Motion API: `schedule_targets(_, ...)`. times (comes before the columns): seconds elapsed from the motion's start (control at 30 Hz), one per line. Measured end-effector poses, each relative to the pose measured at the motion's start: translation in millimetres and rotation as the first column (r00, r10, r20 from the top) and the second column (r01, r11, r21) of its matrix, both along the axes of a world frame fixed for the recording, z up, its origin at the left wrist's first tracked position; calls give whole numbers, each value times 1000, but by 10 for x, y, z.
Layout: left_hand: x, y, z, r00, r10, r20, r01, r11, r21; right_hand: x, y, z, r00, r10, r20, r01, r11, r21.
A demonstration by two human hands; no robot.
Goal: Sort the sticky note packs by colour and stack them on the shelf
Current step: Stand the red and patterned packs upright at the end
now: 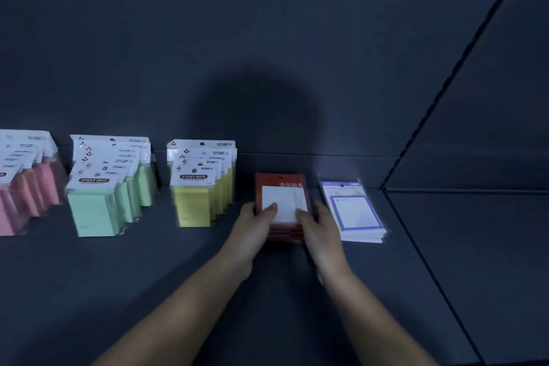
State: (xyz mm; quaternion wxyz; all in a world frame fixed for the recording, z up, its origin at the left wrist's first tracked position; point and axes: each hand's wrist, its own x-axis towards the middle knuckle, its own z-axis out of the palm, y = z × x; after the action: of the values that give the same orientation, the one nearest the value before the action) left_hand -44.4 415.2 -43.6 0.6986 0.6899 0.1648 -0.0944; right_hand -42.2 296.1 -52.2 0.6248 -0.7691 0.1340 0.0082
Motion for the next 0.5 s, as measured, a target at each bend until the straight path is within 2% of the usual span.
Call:
schedule_targets(0.07, 73, -34, 49, 995, 64, -78, -75, 986, -146, 17, -57, -34, 1000, 28, -7, -27, 995, 96)
schedule_targets(0.17, 117, -103, 109, 989, 95, -110, -118, 966, -231, 40, -172, -86, 998, 52, -20, -47, 982, 182)
schedule_targets(0.37, 88, -175, 151, 994, 19, -112, -38, 985, -171, 58, -402, -128, 984, 175, 31, -177, 944, 277)
schedule_targets(0.5, -110, -115, 40, 1000, -29, -2, 28, 996, -85, 51, -450, -77, 961, 239, 141, -269, 930, 251)
